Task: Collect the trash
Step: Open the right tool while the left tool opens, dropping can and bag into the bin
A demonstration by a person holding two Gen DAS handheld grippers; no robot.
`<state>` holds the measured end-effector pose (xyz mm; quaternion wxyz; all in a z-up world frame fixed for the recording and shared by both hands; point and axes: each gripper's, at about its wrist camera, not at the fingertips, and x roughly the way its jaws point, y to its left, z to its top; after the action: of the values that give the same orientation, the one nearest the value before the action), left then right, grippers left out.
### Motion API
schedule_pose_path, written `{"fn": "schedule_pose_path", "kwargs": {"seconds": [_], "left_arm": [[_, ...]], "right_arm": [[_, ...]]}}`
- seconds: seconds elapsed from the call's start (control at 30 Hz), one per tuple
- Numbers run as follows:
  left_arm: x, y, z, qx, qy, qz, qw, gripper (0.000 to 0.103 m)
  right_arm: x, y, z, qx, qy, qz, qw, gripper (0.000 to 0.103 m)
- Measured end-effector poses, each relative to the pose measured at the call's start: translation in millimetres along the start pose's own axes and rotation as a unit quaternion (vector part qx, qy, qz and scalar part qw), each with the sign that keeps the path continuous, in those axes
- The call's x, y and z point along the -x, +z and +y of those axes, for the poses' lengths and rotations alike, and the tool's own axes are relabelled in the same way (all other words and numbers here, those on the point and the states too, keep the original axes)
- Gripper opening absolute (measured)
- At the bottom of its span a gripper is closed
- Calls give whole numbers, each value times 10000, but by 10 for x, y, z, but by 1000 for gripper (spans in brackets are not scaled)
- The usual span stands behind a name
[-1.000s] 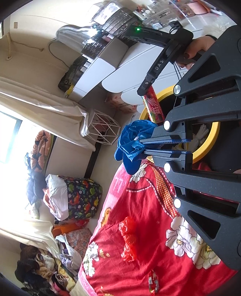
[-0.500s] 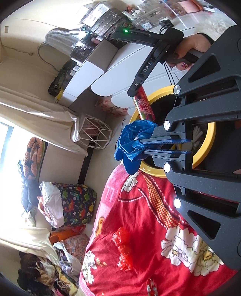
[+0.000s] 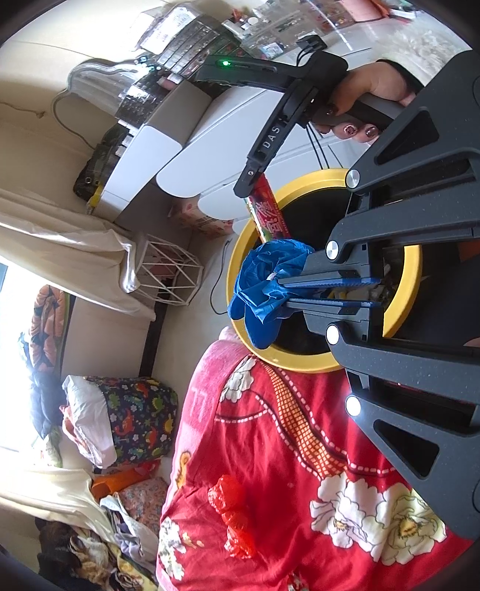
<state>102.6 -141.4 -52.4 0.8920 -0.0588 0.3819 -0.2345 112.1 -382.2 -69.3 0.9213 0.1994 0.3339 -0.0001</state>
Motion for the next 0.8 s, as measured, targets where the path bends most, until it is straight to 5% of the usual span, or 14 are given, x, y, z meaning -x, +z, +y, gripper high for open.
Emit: {"fn": "schedule_pose_path", "kwargs": {"seconds": [0.8], "left_arm": [[-478, -265, -230, -277, -201, 792, 9963, 2]], "right_arm": [[-78, -44, -124, -89, -175, 86, 9998, 32]]}}
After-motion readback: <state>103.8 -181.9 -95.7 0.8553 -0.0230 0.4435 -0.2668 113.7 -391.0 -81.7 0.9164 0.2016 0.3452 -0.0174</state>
